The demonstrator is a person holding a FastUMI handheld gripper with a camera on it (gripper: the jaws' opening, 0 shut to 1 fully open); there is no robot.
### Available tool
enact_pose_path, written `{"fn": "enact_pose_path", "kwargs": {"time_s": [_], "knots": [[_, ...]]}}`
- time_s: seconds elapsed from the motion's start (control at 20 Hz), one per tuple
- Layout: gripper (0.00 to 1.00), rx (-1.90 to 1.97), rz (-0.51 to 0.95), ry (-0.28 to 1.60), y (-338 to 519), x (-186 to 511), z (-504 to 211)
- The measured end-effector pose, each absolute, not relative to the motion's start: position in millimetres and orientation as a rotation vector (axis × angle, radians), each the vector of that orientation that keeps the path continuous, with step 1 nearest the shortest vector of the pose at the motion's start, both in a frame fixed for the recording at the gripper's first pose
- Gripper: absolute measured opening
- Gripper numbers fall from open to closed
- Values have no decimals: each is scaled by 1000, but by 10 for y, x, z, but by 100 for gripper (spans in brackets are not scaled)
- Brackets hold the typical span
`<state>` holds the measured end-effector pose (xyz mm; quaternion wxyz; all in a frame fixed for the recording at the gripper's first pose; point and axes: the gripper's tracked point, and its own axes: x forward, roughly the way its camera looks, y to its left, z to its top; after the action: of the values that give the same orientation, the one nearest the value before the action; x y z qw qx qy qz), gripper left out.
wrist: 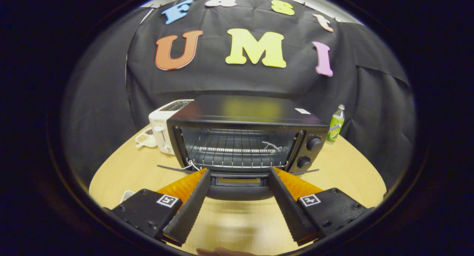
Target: Open the toaster oven, put the food inside, and close the toaster oven door.
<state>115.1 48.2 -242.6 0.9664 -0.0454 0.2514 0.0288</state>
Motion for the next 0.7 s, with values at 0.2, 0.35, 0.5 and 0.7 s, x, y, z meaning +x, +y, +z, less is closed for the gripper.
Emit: {"fn": "enact_pose_path", "kwargs": {"time_s": [0.2, 0.35, 0.5, 0.7], "knots": [[100, -66, 51, 605, 460, 1026, -2611], [100, -66, 54, 642, 443, 946, -2665], [100, -67, 45, 704, 428, 882, -2796], [100, -55, 36, 801, 440, 848, -2951]]}}
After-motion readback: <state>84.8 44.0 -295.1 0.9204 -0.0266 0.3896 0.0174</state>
